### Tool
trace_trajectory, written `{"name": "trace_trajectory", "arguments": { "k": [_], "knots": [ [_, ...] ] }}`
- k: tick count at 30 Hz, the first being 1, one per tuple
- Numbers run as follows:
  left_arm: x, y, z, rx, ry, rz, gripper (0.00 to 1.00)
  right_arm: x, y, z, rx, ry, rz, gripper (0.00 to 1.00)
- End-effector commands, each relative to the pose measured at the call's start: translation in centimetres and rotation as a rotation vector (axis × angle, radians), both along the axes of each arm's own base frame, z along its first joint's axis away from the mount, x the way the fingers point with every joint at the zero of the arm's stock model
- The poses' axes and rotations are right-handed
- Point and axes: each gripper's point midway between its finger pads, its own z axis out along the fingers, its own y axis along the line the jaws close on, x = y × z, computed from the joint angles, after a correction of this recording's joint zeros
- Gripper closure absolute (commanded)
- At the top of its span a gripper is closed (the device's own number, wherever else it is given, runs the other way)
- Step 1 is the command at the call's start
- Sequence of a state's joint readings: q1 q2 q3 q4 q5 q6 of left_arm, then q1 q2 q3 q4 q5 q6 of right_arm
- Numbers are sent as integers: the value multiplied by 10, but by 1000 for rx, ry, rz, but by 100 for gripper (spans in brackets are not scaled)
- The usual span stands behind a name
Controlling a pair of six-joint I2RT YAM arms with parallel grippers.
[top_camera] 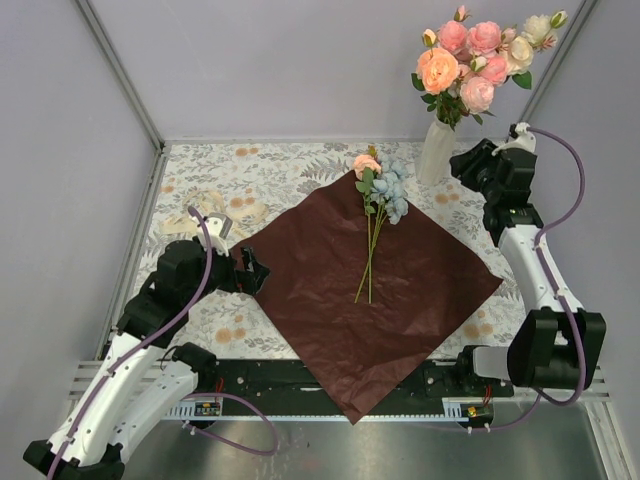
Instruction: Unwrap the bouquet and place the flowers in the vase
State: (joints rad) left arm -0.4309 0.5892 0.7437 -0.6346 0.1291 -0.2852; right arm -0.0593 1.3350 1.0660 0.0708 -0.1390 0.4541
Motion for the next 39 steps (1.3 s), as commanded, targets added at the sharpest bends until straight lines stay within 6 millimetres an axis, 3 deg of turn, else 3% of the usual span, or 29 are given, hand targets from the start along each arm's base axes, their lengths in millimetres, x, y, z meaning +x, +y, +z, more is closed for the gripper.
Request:
{"name": "trace_trajectory", "arguments": {
  "k": [1,4,10,16,20,29,39],
  "knots": [
    [1,-6,16,-35,-55,-22,1,-35,19,-30,172,150,-34,54],
    [1,-6,16,-38,-58,-22,1,-50,28,-51,210,192,-30,55],
    [0,-8,17,-42,-55,-35,1,-59,83,-78,152,283,127,54],
    [1,-5,18,-42,-64,-20,1,-47,137,-106,92,386,232,54],
    [1,-5,17,-39,-61,-19,1,-34,161,-131,-3,452,272,54],
    [2,-4,15,-32,-53,-13,1,-14,194,-164,-57,542,338,60],
    [3,-6,13,-30,-45,-21,1,-5,189,-202,-177,643,285,60]
  ]
}}
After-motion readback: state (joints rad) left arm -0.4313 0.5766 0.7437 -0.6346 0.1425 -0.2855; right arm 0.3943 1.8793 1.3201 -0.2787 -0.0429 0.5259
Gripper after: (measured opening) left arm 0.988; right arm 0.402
